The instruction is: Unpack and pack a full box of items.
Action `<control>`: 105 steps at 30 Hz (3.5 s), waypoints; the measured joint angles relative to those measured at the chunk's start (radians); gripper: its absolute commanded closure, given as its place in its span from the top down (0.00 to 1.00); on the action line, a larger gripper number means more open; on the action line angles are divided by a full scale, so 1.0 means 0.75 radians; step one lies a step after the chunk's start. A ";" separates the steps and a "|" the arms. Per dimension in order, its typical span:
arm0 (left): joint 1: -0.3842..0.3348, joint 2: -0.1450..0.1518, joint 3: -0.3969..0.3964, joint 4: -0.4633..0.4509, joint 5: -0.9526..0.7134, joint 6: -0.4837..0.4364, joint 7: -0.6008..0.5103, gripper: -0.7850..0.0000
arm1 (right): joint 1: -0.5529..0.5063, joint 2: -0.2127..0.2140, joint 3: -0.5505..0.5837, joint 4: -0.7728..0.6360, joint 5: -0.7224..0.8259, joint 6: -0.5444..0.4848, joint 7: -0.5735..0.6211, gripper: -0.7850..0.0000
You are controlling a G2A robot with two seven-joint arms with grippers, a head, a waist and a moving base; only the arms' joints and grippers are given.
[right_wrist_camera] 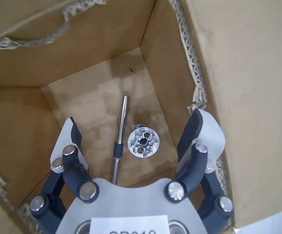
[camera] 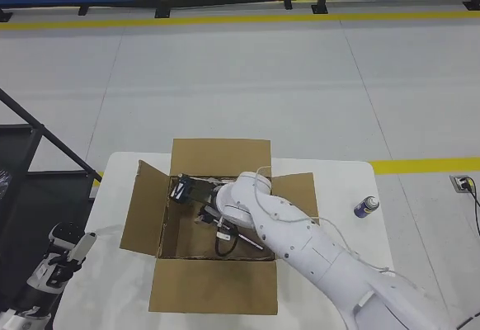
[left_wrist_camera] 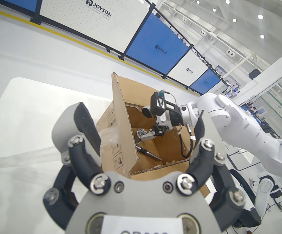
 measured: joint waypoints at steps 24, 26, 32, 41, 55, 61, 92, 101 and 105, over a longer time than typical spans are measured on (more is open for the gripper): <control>0.000 0.000 0.000 0.000 0.000 0.000 0.000 1.00 | -0.815 0.355 1.210 -1.193 -0.656 0.406 0.728 1.00; 0.000 0.000 0.000 0.000 0.000 0.000 0.000 1.00 | -0.798 0.358 1.255 -1.117 -0.631 0.412 0.729 1.00; 0.000 0.000 0.000 0.000 0.000 0.000 0.000 1.00 | -0.769 0.366 1.349 -0.919 -0.522 0.417 0.635 1.00; 0.000 0.000 0.000 0.000 0.000 0.000 0.000 1.00 | -0.719 0.380 1.411 -0.684 -0.483 0.449 0.491 1.00; 0.000 0.000 0.000 0.000 0.000 0.000 0.000 1.00 | -0.605 0.399 1.419 -0.368 -0.407 0.396 0.405 0.91; 0.000 0.000 0.000 0.000 0.000 0.000 0.000 1.00 | -0.576 0.407 1.422 -0.268 -0.369 0.378 0.374 0.40; 0.000 0.000 0.000 0.000 0.000 0.000 0.000 1.00 | -0.757 0.416 1.072 -1.365 -0.230 0.148 0.237 0.00; 0.000 0.000 0.000 0.000 0.000 0.000 0.000 1.00 | -0.451 0.387 0.679 -1.010 -0.081 -0.321 0.392 0.00; 0.000 0.000 0.000 0.000 0.000 0.000 0.000 1.00 | -0.351 0.361 0.532 -0.822 -0.028 -0.348 0.472 0.00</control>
